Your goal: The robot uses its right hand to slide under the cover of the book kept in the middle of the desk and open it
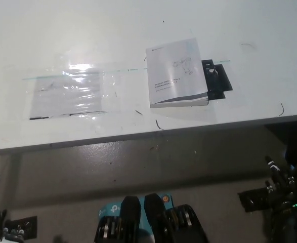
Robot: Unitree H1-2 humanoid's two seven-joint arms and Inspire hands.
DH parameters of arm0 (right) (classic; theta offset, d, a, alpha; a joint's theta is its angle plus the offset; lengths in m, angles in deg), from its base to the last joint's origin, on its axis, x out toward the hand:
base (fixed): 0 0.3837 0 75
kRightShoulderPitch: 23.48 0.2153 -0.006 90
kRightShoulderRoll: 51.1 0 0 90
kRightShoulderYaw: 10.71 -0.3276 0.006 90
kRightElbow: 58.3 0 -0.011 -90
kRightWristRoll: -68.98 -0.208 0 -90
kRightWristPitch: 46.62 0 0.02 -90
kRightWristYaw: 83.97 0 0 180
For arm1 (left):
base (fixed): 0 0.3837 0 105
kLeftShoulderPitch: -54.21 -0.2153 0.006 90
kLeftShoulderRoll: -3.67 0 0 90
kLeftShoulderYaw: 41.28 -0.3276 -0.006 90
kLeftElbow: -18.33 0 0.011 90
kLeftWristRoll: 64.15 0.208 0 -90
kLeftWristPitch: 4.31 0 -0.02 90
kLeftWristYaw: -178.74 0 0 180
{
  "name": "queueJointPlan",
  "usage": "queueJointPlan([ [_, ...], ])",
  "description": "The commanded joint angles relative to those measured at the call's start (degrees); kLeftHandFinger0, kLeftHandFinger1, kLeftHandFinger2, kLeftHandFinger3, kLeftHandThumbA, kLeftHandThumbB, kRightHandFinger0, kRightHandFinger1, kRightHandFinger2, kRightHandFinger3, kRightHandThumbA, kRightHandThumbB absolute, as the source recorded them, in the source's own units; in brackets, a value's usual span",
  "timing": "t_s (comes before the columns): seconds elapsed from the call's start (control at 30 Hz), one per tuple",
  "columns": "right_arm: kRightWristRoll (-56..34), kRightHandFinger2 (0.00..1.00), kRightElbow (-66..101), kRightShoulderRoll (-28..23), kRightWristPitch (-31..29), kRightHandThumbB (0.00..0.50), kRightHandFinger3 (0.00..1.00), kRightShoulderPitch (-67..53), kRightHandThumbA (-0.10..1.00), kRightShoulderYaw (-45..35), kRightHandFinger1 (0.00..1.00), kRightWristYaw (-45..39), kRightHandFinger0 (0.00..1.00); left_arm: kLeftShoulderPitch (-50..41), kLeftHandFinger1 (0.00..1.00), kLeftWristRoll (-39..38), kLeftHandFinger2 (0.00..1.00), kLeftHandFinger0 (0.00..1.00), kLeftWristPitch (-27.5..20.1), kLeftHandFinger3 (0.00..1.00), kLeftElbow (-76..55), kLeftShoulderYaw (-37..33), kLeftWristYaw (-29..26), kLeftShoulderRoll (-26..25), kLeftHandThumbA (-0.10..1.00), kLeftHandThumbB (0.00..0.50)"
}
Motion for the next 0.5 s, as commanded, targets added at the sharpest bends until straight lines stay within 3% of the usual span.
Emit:
queueJointPlan([
  [0.0, -4.46, 0.99, 3.36, -1.94, -0.81, 0.186, 1.0, 3.7, 1.0, -2.28, 0.99, 4.45, 1.0, 0.72, 1.0, -3.18, 1.0, 0.97, -1.16, 1.0, 1.49, -0.27, -0.24, -1.93, 1.0, 0.017],
  [0.1, -4.47, 1.0, 5.18, -3.15, -0.69, 0.204, 1.0, 4.49, 1.0, -2.78, 1.0, 6.13, 1.0, 0.39, 1.0, -3.96, 1.0, 1.0, -1.07, 1.0, 0.87, -0.49, -0.34, -1.87, 1.0, 0.002],
  [0.17, -5.23, 1.0, 5.51, -4.21, -1.49, 0.174, 1.0, 5.36, 1.0, -3.97, 1.0, 7.51, 1.0, 0.35, 1.0, -4.13, 1.0, 1.0, -1.25, 1.0, 0.46, -0.66, -0.75, -1.7, 1.0, 0.0],
  [0.27, -6.42, 1.0, 7.23, -5.62, -1.91, 0.175, 1.0, 7.51, 1.0, -5.09, 1.0, 9.44, 1.0, 0.07, 1.0, -4.5, 1.0, 1.0, -1.53, 1.0, -0.14, -0.96, -1.32, -1.69, 1.0, 0.0],
  [0.37, -6.83, 1.0, 9.28, -6.83, -2.12, 0.102, 1.0, 8.66, 1.0, -6.33, 1.0, 12.1, 1.0, -0.65, 1.0, -4.89, 1.0, 0.99, -0.89, 1.0, -0.52, -1.91, -0.38, -1.74, 1.0, 0.032],
  [0.47, -6.5, 1.0, 10.58, -7.4, -1.87, 0.104, 1.0, 9.52, 1.0, -6.78, 1.0, 14.62, 1.0, -0.88, 1.0, -4.89, 1.0, 0.95, -1.41, 1.0, -0.43, -2.53, -0.59, -1.82, 1.0, 0.031],
])
